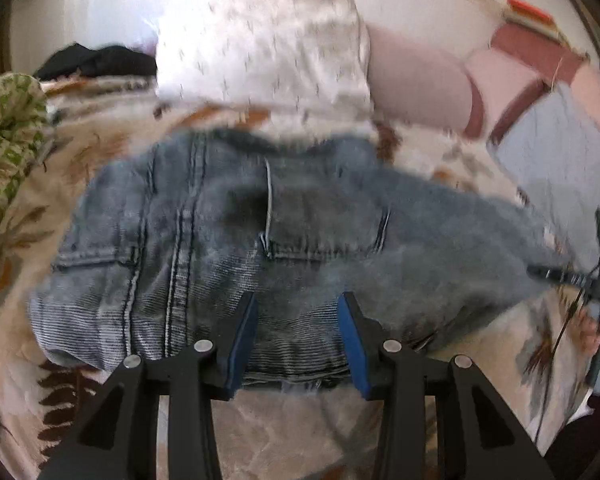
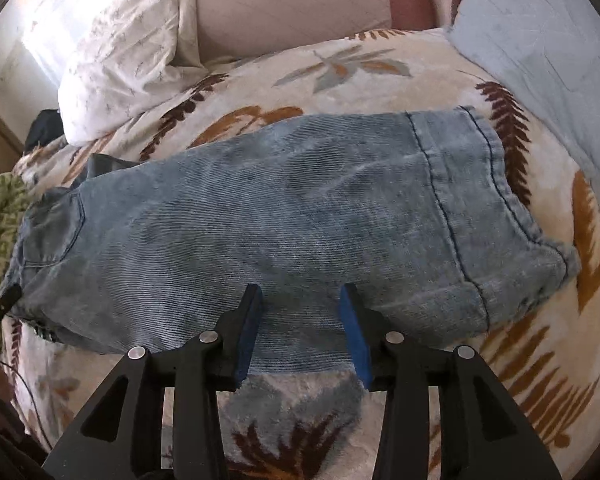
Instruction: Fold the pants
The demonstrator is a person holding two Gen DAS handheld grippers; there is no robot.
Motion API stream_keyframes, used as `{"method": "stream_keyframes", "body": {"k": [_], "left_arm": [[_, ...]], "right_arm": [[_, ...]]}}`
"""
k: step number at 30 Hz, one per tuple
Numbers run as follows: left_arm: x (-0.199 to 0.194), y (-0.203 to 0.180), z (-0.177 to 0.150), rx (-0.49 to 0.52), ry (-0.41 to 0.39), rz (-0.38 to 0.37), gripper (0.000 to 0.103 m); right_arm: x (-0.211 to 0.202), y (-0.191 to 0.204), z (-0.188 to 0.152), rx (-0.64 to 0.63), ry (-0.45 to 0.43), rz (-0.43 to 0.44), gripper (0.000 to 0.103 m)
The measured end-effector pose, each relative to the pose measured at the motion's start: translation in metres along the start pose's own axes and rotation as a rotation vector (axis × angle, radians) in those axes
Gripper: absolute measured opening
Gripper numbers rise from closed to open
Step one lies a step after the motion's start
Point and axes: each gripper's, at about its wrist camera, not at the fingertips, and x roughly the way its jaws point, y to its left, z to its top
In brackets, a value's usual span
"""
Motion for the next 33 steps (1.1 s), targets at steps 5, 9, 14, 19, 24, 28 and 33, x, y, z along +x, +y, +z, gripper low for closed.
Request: {"method": "stream_keyframes", "body": {"k": [5, 9, 14, 19, 24, 28, 33], "left_arm": [[0.005, -0.007, -0.015, 0.105, 0.025, 0.035, 0.045], [0.005, -0.003, -0.018, 0.1, 0.023, 0.019, 0.047], [-0.002, -0.002, -0.012, 0.074, 0.023, 0.011, 0.046], [-0.028, -0.003, 0.0, 0.028, -0.04, -0.047, 0.052], [-0.039, -0.019, 0.007, 0.052, -0.118, -0.092, 0.053], [-0.033, -0.031, 0.012, 0.052, -0.132, -0.116, 0.059], [-0.023, -0.034, 0.014, 0.059, -0.148, -0.048, 0.08]], "right_arm": [[0.005, -0.009, -0.008, -0.016, 0.008, 0.007, 0.041], [0.003, 0.002, -0.019, -0.112, -0.015, -0.059, 0.041], [0.004, 0.004, -0.022, -0.131, -0.026, -0.077, 0.041], [-0.008, 0.007, -0.012, -0.072, -0.033, -0.041, 0.049], [-0.029, 0.035, 0.005, -0.086, -0.147, 0.098, 0.05], [-0.032, 0.061, 0.023, -0.094, -0.167, 0.243, 0.05], [-0.016, 0.107, 0.065, -0.113, -0.123, 0.377, 0.052]]}}
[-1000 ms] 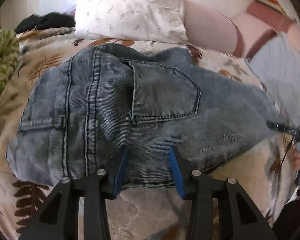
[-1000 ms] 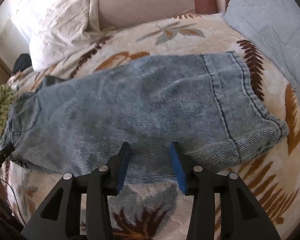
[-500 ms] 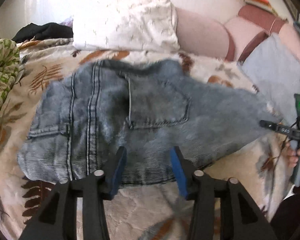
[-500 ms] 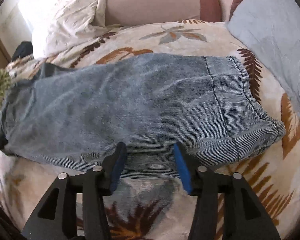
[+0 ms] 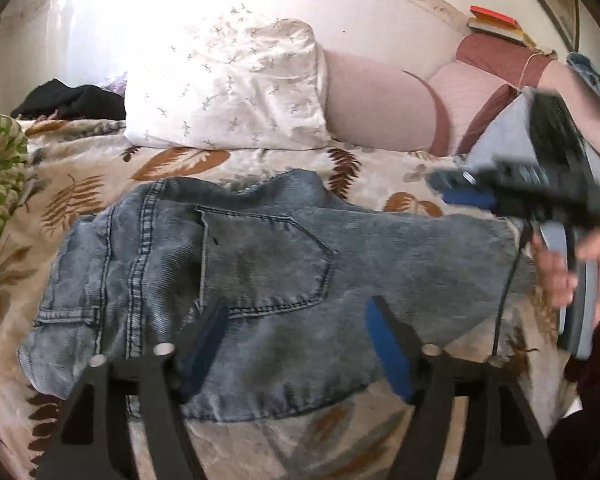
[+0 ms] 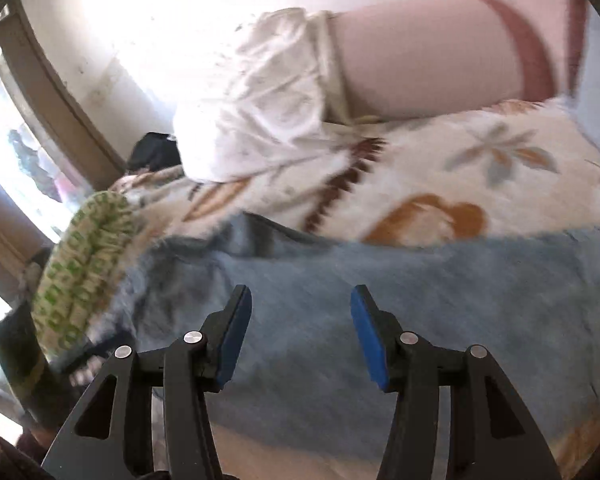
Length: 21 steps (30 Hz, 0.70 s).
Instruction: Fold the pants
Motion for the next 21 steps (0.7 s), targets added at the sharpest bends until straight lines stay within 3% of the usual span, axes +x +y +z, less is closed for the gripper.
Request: {"method": "stream_keyframes", "body": {"k": [7, 10, 13, 21], "left_arm": [[0.025, 0.028, -0.011, -0.066, 0.118, 0.094, 0.082], [0.032, 0.025, -0.017, -0.023, 0.15, 0.108, 0.082], [0.036, 0.021, -0.02, 0.022, 0.152, 0.127, 0.082], [0.041, 0.021, -0.021, 0.023, 0.156, 0.132, 0.083]], "right_arm": [[0.082, 0.056, 0.056, -0.115, 0.181, 0.049, 0.052], [0.114, 0.068, 0.07, -0.149, 0.234, 0.06, 0.052], [0.136, 0.073, 0.079, -0.173, 0.274, 0.071, 0.052], [0.179, 0.071, 0.072, -0.25, 0.395, 0.041, 0.049]]}}
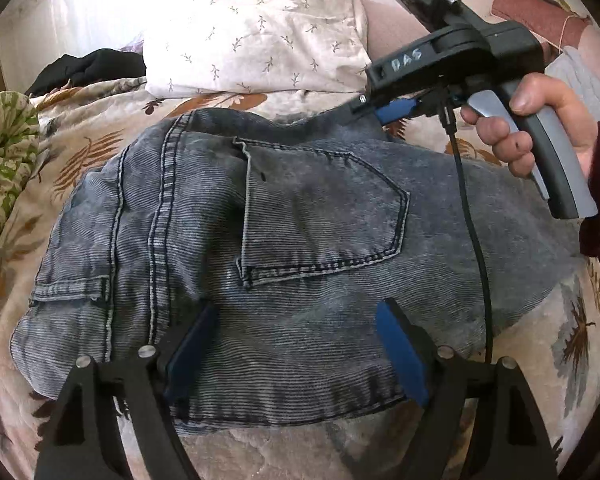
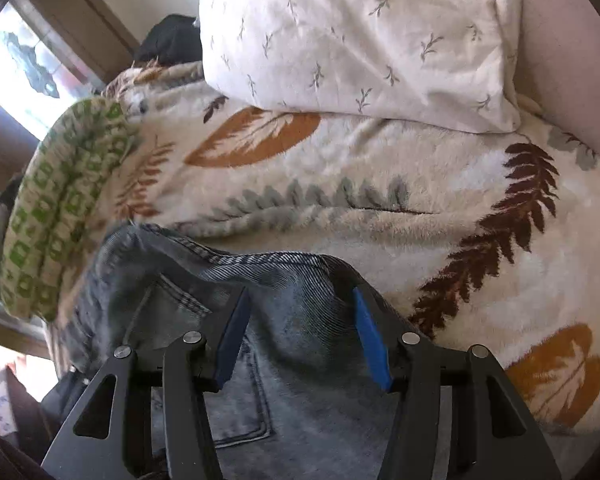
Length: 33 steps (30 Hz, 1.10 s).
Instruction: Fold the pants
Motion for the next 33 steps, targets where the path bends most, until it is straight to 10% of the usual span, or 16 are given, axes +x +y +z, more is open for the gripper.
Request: {"method": "stream_keyframes", "body": {"k": [3, 19, 26, 33], "left_arm": [[0.0, 0.0, 0.001, 0.002, 0.0, 0.005, 0.083], [-0.008, -0.004, -0.007, 0.015, -0.002, 0.026, 0.084], [-0.015, -0.002, -0.009, -0.005, -0.004, 0.014, 0.084], [-0.025, -0.005, -0.013, -0.001, -0.033, 0.043, 0.084]], "right_arm": [[0.006, 0.002, 0.0, -0.043, 0.016, -0.036, 0.014], [0.044, -0.008, 0.027, 0.074, 0.016, -0.198, 0.008], [-0.032, -0.019, 0.0, 0.212, -0.193, -0.091, 0.037], [-0.15, -0.044, -0.094, 0.313, -0.364, -0.109, 0.059]]}}
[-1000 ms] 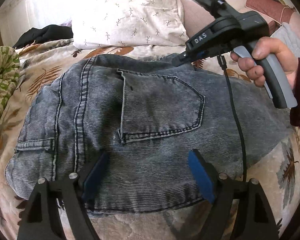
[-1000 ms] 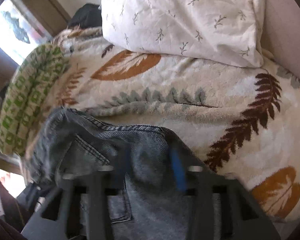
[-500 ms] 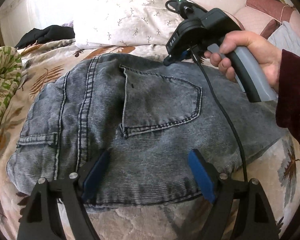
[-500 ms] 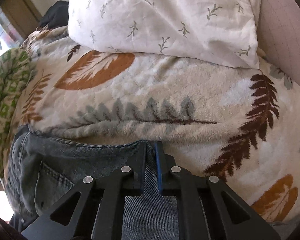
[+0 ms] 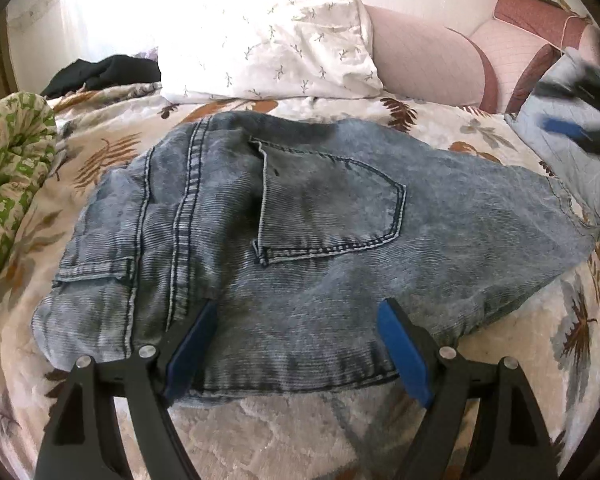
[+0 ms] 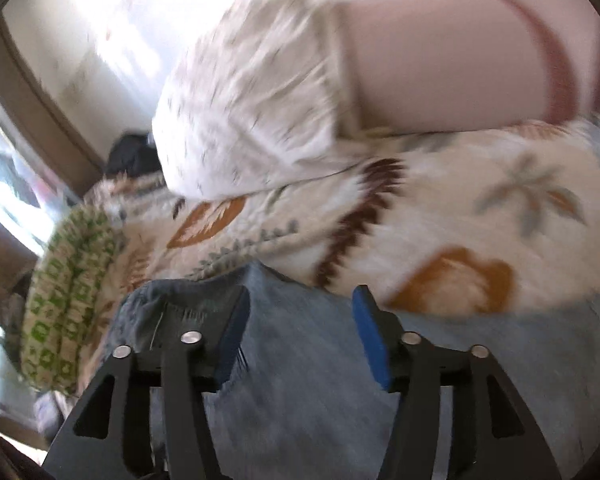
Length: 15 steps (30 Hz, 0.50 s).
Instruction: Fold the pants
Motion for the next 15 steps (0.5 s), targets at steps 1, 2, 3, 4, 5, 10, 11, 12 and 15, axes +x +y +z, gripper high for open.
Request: {"method": "stream_keyframes", "body": {"k": [1, 2, 3, 4, 5, 10, 11, 12, 15], "left_arm": [[-0.002, -0.001, 0.0, 0.003, -0.007, 0.003, 0.084], [-0.005, -0.001, 0.0, 0.003, -0.018, 0.006, 0.084], [-0.009, 0.0, 0.0, -0.002, -0.036, 0.006, 0.084], [-0.014, 0.0, 0.001, -0.006, -0.066, 0.006, 0.084], [-0.016, 0.001, 0.002, -0.004, -0.093, 0.013, 0.084], [-0.013, -0.017, 0.001, 0.065, -0.141, 0.046, 0.084], [-0.006, -0.022, 0.0, 0.086, -0.129, 0.063, 0.084], [0.002, -0.026, -0.002, 0.108, -0.112, 0.081, 0.084], [0.019, -0.028, -0.005, 0.11, -0.048, 0.105, 0.085]], "right_arm": [[-0.022, -0.014, -0.01, 0.028, -0.034, -0.005, 0.062], [-0.038, -0.025, -0.018, 0.057, -0.062, -0.014, 0.064], [-0.059, -0.04, -0.03, 0.1, -0.097, -0.022, 0.064], [-0.078, -0.056, -0.04, 0.137, -0.126, -0.027, 0.064], [-0.099, -0.074, -0.054, 0.182, -0.167, -0.036, 0.065], [-0.175, -0.157, -0.126, 0.504, -0.414, -0.033, 0.076], [-0.182, -0.174, -0.134, 0.574, -0.443, -0.021, 0.076], [-0.186, -0.188, -0.139, 0.636, -0.446, 0.004, 0.076], [-0.184, -0.216, -0.148, 0.73, -0.427, 0.092, 0.076]]}}
